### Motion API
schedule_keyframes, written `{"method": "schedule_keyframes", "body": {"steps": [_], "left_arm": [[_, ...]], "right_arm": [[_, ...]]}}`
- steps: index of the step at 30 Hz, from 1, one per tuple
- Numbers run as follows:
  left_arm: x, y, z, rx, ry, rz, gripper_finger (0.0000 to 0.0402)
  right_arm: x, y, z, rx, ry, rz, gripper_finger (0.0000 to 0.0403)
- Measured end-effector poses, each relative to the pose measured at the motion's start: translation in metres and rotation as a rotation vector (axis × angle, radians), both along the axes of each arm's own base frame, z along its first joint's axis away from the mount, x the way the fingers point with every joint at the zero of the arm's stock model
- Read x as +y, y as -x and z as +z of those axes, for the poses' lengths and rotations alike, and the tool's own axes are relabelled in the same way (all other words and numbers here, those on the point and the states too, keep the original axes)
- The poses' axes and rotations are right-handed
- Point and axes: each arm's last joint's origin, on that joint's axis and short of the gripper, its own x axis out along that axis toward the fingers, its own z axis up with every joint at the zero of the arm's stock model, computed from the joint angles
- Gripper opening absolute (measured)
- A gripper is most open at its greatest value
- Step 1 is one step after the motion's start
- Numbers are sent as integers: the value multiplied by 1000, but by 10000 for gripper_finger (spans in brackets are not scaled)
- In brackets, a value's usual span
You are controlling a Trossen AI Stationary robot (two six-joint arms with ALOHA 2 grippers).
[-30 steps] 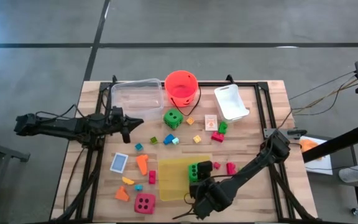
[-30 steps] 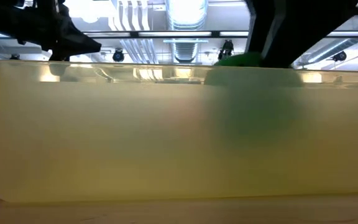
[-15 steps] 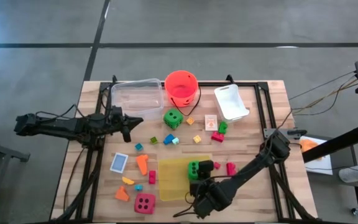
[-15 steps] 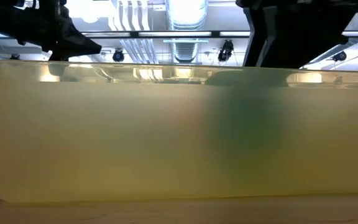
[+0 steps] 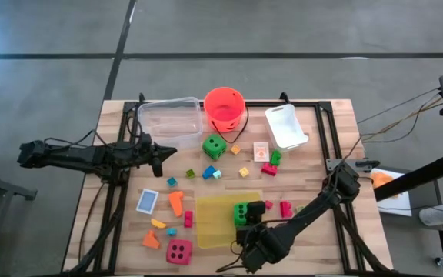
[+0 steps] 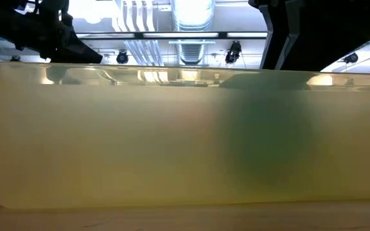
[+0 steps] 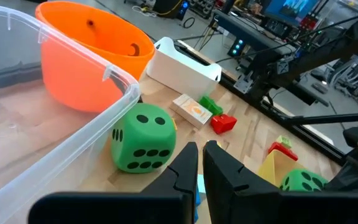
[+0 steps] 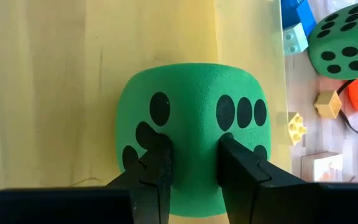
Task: Pick & Place Toys
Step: Put the green die into the yellow bin, then put the red game piece into the white bin
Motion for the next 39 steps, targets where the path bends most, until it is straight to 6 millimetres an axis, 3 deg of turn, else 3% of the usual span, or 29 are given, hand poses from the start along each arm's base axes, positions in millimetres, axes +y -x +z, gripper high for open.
{"method": "schedule_keyframes", "body": {"steps": [6, 15, 27, 39], "left_arm": [[0, 0, 0, 0, -1, 0, 22], [0, 0, 0, 0, -1, 0, 22], [0, 0, 0, 0, -1, 0, 22], [0, 0, 0, 0, -1, 0, 22]], "right_arm": [[1, -1, -4, 3, 6, -1, 92], [2, -2, -4, -3, -27, -26, 203], [6, -7, 9, -35, -63, -28, 320], [4, -5, 39, -69, -37, -104, 343]]}}
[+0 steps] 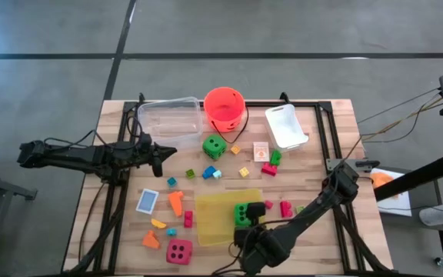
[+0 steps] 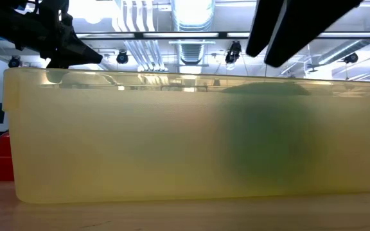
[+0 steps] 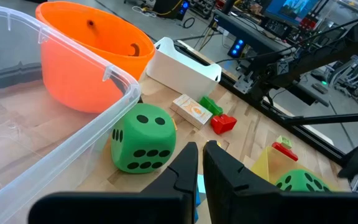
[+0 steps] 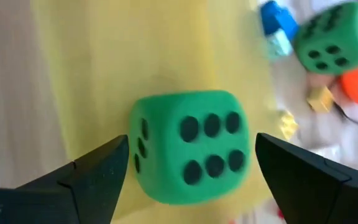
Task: Pick & Place Toys
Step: Put the red game piece into the white bin
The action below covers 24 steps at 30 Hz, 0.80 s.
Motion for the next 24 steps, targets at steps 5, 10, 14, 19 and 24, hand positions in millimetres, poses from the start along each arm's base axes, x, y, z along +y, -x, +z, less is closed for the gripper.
{"method": "schedule_keyframes", "body": {"steps": [5, 10, 14, 19, 24], "left_arm": [[0, 0, 0, 0, -1, 0, 22], [0, 0, 0, 1, -2, 0, 22], [0, 0, -1, 6, -1, 1, 22], [0, -1, 14, -45, -31, -16, 22], [-2, 0, 50, -126, -97, -118, 22]], "right_arm": [[-12, 17, 29, -63, 0, -204, 343], [-19, 41, 57, -161, -70, -371, 343], [-23, 59, 71, -234, -161, -480, 343], [-33, 80, 73, -263, -234, -625, 343], [-45, 95, 55, -185, -261, -797, 343]]}}
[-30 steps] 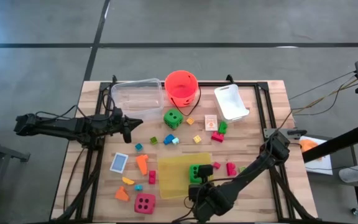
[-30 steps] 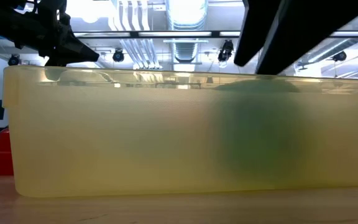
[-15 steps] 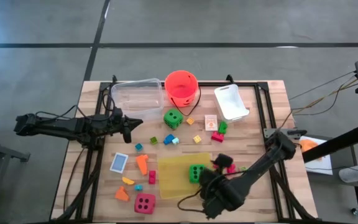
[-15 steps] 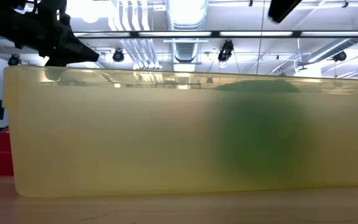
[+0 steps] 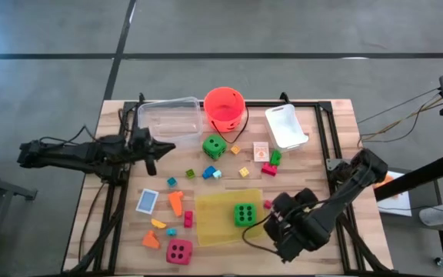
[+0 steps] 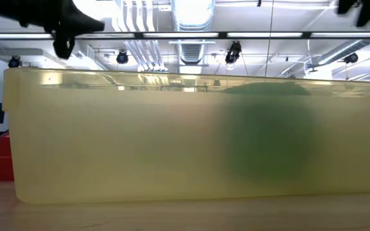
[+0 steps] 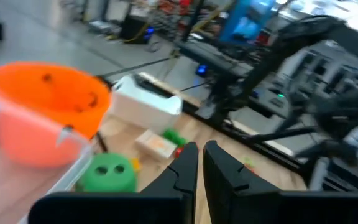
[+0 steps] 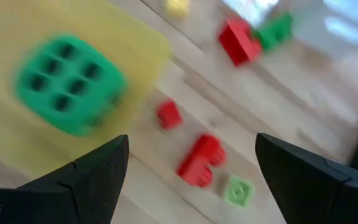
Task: Pick & Place Toys
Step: Put the red game piece into the white bin
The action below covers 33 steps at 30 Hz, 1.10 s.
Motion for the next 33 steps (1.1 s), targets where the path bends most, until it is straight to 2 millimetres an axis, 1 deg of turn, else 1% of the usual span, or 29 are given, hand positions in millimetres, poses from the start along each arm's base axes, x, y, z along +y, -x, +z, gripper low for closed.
{"method": "schedule_keyframes", "body": {"steps": [3, 7, 11, 13, 17, 22, 26, 33], "left_arm": [[-1, 2, 11, -5, -35, -33, 22], [-1, 2, 9, 29, -57, -39, 22], [-1, 3, 6, 56, -59, -40, 22], [-1, 3, 7, 54, -58, -40, 22], [-1, 3, 9, 42, -58, -32, 22], [0, 3, 10, 41, -58, -9, 22], [0, 3, 9, 43, -59, -5, 22], [0, 3, 9, 45, -59, -5, 22]], "right_arm": [[-8, 7, -15, 67, -41, -90, 343], [-16, 15, -29, 118, -98, -167, 343], [-22, 21, -39, 107, -138, -223, 343], [-24, 23, -44, 89, -154, -241, 343], [-28, 23, -60, 69, -170, -274, 343], [-34, 20, -81, 81, -209, -251, 343], [-40, 23, -89, 100, -188, -254, 343], [-40, 23, -92, 85, -209, -247, 343]]}}
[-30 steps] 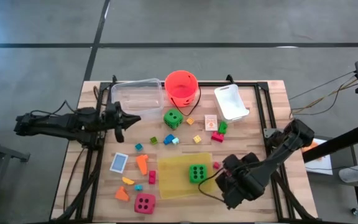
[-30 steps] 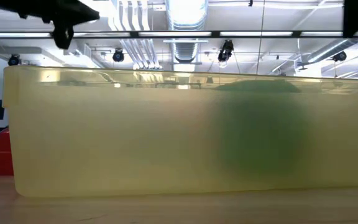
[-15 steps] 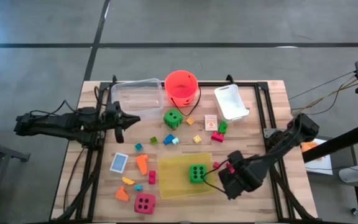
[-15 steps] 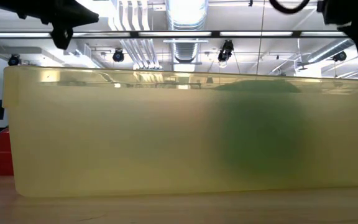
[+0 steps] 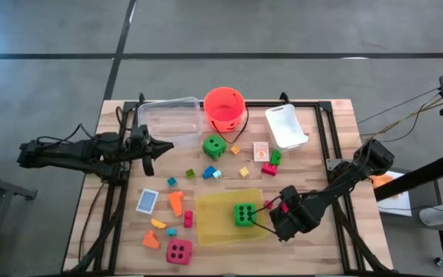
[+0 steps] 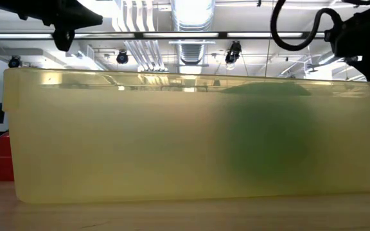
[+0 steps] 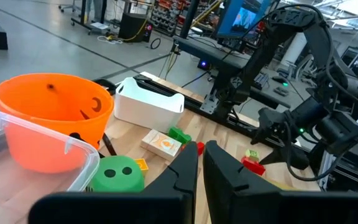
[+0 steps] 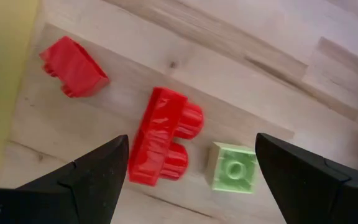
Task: Pick & Place Toys
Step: Put the red game piece into the white bin
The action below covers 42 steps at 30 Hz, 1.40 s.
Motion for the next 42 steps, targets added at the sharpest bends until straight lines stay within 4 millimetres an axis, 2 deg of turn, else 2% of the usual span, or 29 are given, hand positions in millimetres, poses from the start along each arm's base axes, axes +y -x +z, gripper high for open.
{"method": "schedule_keyframes", "body": {"steps": [8, 33, 37, 42], "left_arm": [[0, 0, 0, 1, 0, 0, 22], [0, 0, 0, 1, -1, 0, 22], [0, 0, 0, 1, -1, 0, 22], [0, 0, 0, 1, -1, 0, 22]], "right_arm": [[0, -1, -7, -21, -19, 8, 343], [-5, 4, -47, -101, -123, 18, 341], [-5, 4, -47, -101, -123, 19, 312], [-3, 2, -45, -109, -131, 37, 220]]}}
